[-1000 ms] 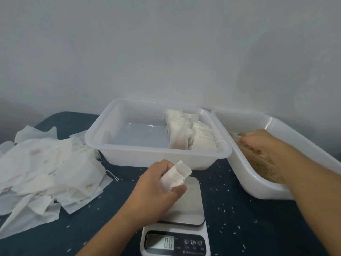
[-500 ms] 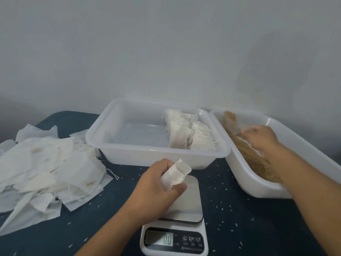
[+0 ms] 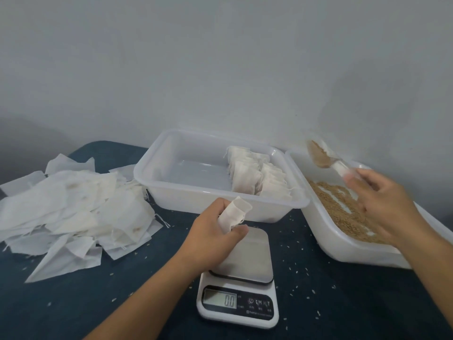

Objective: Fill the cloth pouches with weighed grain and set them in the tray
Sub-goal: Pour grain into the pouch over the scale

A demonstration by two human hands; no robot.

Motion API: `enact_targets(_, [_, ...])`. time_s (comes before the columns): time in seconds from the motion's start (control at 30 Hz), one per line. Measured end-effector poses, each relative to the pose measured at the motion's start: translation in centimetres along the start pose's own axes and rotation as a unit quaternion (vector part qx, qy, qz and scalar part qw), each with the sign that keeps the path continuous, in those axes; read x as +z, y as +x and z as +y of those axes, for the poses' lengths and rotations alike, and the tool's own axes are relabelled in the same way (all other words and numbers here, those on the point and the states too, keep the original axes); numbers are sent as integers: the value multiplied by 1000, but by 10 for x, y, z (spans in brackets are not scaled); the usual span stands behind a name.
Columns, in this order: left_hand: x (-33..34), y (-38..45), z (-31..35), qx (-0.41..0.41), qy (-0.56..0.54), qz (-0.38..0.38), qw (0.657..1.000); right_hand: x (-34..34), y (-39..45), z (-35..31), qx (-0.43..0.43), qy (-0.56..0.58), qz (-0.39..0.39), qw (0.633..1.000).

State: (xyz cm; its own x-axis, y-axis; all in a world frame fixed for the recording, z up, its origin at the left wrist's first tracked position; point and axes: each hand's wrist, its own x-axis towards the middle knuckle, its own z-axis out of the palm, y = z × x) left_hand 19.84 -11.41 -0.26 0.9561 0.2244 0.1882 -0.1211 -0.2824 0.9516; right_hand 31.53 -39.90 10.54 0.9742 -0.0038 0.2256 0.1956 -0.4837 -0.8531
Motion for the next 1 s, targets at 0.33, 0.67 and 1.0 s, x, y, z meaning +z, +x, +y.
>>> enact_targets(0.33, [-6,2,0,10,18,34,999,-22,-69,-38,-68,-56,-192,977])
enact_targets(0.67, [-6,2,0,25,41,20,999,-30,-67,-67,-105,-219,-243,939])
enact_targets(1.0, [-3,3,-4,60,96,1,994,-26,-65,-103,-131,-273,-253,919])
